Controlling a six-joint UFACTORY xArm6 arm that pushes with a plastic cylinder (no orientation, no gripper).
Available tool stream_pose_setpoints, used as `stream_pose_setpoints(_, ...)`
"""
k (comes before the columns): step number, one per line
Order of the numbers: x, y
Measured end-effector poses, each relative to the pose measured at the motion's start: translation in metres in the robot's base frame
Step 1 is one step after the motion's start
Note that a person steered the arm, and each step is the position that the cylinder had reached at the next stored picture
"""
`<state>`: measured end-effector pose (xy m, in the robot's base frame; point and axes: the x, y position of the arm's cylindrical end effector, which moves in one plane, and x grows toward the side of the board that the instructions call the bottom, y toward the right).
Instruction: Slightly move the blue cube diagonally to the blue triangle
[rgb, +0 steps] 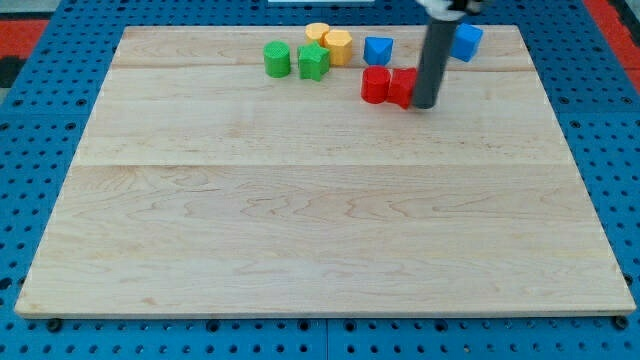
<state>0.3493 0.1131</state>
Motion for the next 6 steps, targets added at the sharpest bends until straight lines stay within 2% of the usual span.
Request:
stream_pose_setpoints(1, -0.006, 0.079)
stream_pose_setpoints(2, -0.017, 0.102)
stream_pose_setpoints(3, -0.046, 0.097)
stream_pose_setpoints(4, -0.052, 0.151)
stream_pose_setpoints(5, -0.096, 0.158)
stream_pose_setpoints(6, -0.112, 0.133)
